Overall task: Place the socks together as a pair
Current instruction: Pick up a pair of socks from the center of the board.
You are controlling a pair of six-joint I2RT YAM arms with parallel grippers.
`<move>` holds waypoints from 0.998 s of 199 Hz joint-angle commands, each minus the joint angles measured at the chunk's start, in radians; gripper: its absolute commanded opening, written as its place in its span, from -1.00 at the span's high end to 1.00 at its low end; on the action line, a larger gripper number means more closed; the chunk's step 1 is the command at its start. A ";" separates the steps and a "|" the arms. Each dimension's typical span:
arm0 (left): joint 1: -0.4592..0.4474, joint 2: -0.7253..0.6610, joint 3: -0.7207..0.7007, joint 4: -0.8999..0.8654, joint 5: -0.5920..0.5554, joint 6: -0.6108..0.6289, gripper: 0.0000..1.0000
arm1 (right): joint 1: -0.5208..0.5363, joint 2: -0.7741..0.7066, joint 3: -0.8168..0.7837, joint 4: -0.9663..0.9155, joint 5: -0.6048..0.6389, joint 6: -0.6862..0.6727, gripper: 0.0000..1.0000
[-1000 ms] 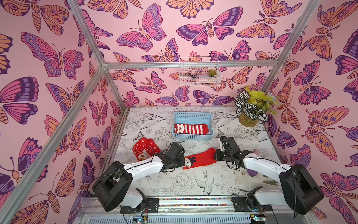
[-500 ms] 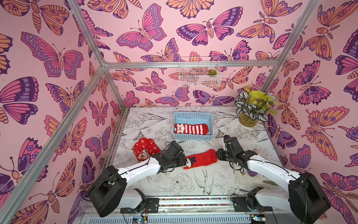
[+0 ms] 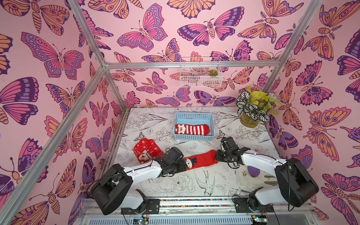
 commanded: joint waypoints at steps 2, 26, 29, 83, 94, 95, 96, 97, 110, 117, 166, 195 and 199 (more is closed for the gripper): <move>0.004 0.036 -0.015 0.029 0.014 -0.013 -0.03 | -0.005 0.007 0.015 0.009 -0.018 0.019 0.15; 0.004 0.051 -0.015 0.034 0.004 -0.018 0.05 | -0.005 0.004 -0.012 0.035 -0.042 0.033 0.15; 0.004 0.052 -0.015 0.034 0.003 -0.019 0.05 | -0.005 0.004 -0.015 0.038 -0.045 0.034 0.15; 0.004 0.073 -0.010 0.038 -0.019 -0.009 0.27 | -0.004 0.010 -0.055 0.096 -0.081 0.076 0.18; 0.004 0.079 -0.008 0.036 -0.022 -0.006 0.31 | -0.004 0.012 -0.061 0.104 -0.092 0.078 0.18; 0.004 0.080 -0.008 0.037 -0.023 -0.006 0.32 | -0.005 0.013 -0.062 0.104 -0.093 0.078 0.18; 0.004 0.080 -0.006 0.037 -0.023 -0.006 0.33 | -0.005 0.013 -0.061 0.104 -0.094 0.078 0.19; 0.004 0.081 -0.006 0.036 -0.023 -0.005 0.34 | -0.004 0.014 -0.061 0.105 -0.095 0.078 0.19; 0.004 0.083 0.002 0.034 -0.016 0.011 0.39 | 0.000 0.019 -0.068 0.113 -0.101 0.077 0.20; 0.005 0.083 0.007 0.029 -0.015 0.019 0.42 | 0.003 0.023 -0.073 0.121 -0.104 0.078 0.21; 0.008 0.068 0.085 -0.105 -0.052 0.102 1.00 | 0.004 -0.026 -0.100 0.146 -0.120 0.087 0.71; 0.009 0.046 0.171 -0.263 -0.067 0.199 1.00 | 0.004 -0.143 -0.114 0.153 -0.117 0.077 1.00; 0.009 0.042 0.185 -0.285 -0.071 0.212 1.00 | 0.003 -0.161 -0.114 0.154 -0.121 0.076 1.00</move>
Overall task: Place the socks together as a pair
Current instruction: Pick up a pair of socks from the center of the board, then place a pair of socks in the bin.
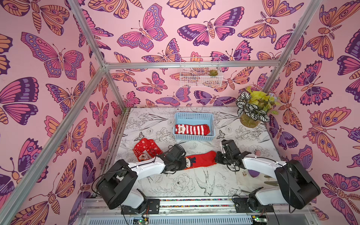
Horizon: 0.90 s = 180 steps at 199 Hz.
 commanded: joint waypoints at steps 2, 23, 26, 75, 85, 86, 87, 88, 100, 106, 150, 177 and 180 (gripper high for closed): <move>0.007 -0.024 0.074 -0.187 -0.036 0.114 1.00 | 0.004 -0.098 -0.005 0.006 -0.010 -0.003 1.00; 0.007 -0.050 0.145 -0.305 -0.066 0.172 1.00 | 0.005 -0.178 -0.003 0.006 -0.023 -0.001 1.00; 0.008 -0.055 0.156 -0.319 -0.072 0.181 1.00 | 0.005 -0.189 -0.002 0.007 -0.025 0.000 1.00; 0.015 -0.102 0.369 -0.490 -0.142 0.358 1.00 | 0.005 -0.284 0.084 0.018 -0.041 0.015 1.00; 0.017 -0.092 0.419 -0.509 -0.175 0.418 1.00 | 0.005 -0.284 0.125 -0.006 -0.028 0.002 1.00; 0.017 -0.090 0.424 -0.510 -0.179 0.424 1.00 | 0.005 -0.284 0.128 -0.008 -0.026 0.002 1.00; 0.017 -0.088 0.429 -0.515 -0.185 0.429 1.00 | 0.005 -0.284 0.130 -0.009 -0.023 0.002 1.00; 0.018 -0.087 0.434 -0.518 -0.192 0.434 1.00 | 0.005 -0.284 0.133 -0.009 -0.021 0.001 1.00; 0.028 -0.056 0.508 -0.555 -0.256 0.489 1.00 | 0.005 -0.275 0.163 0.004 0.015 -0.001 1.00; 0.038 -0.040 0.548 -0.571 -0.276 0.515 1.00 | 0.005 -0.265 0.180 0.023 0.029 -0.006 1.00; 0.160 0.117 0.887 -0.615 -0.218 0.690 1.00 | 0.005 -0.087 0.399 0.015 0.072 -0.052 1.00; 0.211 0.274 1.071 -0.686 -0.228 0.748 1.00 | 0.000 0.050 0.515 0.011 0.108 -0.065 1.00; 0.215 0.290 1.086 -0.695 -0.235 0.751 1.00 | 0.000 0.066 0.528 0.008 0.112 -0.068 1.00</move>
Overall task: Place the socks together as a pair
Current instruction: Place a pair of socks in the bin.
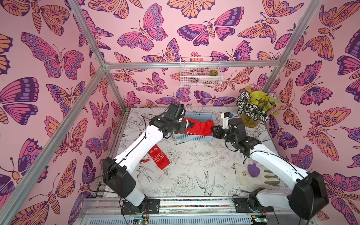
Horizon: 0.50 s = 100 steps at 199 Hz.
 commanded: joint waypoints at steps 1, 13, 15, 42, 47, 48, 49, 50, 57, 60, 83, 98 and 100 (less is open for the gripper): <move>0.032 0.115 0.107 -0.109 -0.027 0.106 1.00 | -0.002 0.098 0.086 -0.014 0.056 -0.034 1.00; 0.040 0.184 0.153 -0.135 -0.050 0.118 1.00 | -0.009 0.168 0.140 -0.042 0.068 -0.048 1.00; 0.042 0.194 0.157 -0.138 -0.053 0.121 1.00 | -0.010 0.178 0.149 -0.049 0.070 -0.050 1.00; 0.051 0.304 0.195 -0.142 -0.127 0.140 1.00 | -0.032 0.322 0.235 -0.094 0.067 -0.058 1.00; 0.052 0.326 0.205 -0.143 -0.134 0.140 1.00 | -0.034 0.341 0.244 -0.092 0.066 -0.060 1.00; 0.053 0.330 0.208 -0.143 -0.134 0.140 1.00 | -0.035 0.346 0.246 -0.093 0.065 -0.061 1.00; 0.053 0.334 0.210 -0.143 -0.134 0.141 1.00 | -0.035 0.349 0.248 -0.093 0.064 -0.060 1.00; 0.055 0.338 0.212 -0.142 -0.135 0.142 1.00 | -0.035 0.352 0.250 -0.093 0.062 -0.062 1.00; 0.055 0.367 0.229 -0.143 -0.145 0.150 1.00 | -0.040 0.378 0.266 -0.097 0.055 -0.063 1.00; 0.055 0.379 0.238 -0.143 -0.154 0.152 1.00 | -0.042 0.387 0.274 -0.101 0.051 -0.064 1.00; 0.058 0.465 0.299 -0.161 -0.206 0.156 1.00 | -0.049 0.452 0.328 -0.129 0.055 -0.083 1.00; 0.064 0.497 0.321 -0.163 -0.213 0.156 1.00 | -0.052 0.491 0.357 -0.148 0.060 -0.095 1.00; 0.064 0.499 0.324 -0.162 -0.213 0.155 1.00 | -0.053 0.498 0.361 -0.151 0.059 -0.096 1.00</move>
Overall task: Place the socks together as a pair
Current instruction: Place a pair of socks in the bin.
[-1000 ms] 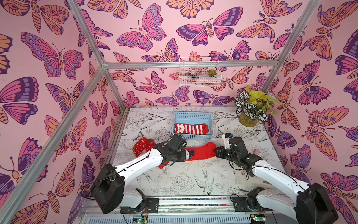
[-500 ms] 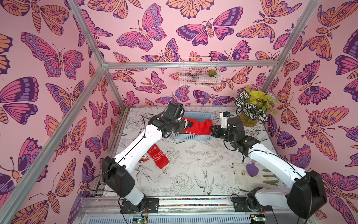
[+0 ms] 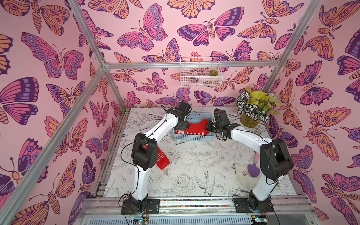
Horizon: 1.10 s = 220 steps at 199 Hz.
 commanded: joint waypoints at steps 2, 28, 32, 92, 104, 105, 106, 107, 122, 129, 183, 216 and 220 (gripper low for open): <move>0.015 0.027 0.054 -0.039 -0.062 0.019 1.00 | -0.009 0.037 0.073 -0.049 0.014 -0.037 1.00; 0.020 0.054 0.059 -0.039 -0.059 0.012 1.00 | -0.013 0.083 0.107 -0.070 -0.028 -0.043 1.00; 0.020 0.058 0.058 -0.040 -0.058 0.009 1.00 | -0.014 0.085 0.107 -0.068 -0.035 -0.044 1.00; 0.036 0.096 0.081 -0.037 -0.038 -0.011 1.00 | -0.021 0.113 0.091 -0.041 -0.033 -0.040 1.00; 0.037 0.097 0.084 -0.038 -0.011 -0.011 1.00 | -0.026 0.121 0.090 -0.026 -0.057 -0.037 1.00; 0.037 0.098 0.084 -0.038 -0.009 -0.012 1.00 | -0.026 0.121 0.090 -0.025 -0.058 -0.038 1.00; 0.037 0.098 0.084 -0.038 -0.007 -0.012 1.00 | -0.026 0.121 0.090 -0.025 -0.058 -0.038 1.00; 0.037 0.097 0.084 -0.038 -0.005 -0.013 1.00 | -0.027 0.122 0.091 -0.024 -0.061 -0.037 1.00; 0.037 0.101 0.083 -0.038 -0.003 -0.019 1.00 | -0.029 0.130 0.094 -0.019 -0.065 -0.038 1.00; 0.037 0.105 0.083 -0.039 -0.008 -0.021 1.00 | -0.029 0.133 0.096 -0.019 -0.065 -0.039 1.00; 0.029 0.079 0.056 -0.049 -0.009 -0.036 0.00 | -0.037 0.123 0.110 -0.057 -0.046 -0.051 0.62; 0.022 0.012 0.079 -0.048 -0.039 -0.057 -0.29 | -0.044 0.057 0.164 -0.145 -0.081 -0.037 0.31; 0.020 0.000 0.087 -0.049 -0.045 -0.060 -0.30 | -0.044 0.045 0.169 -0.154 -0.081 -0.038 0.30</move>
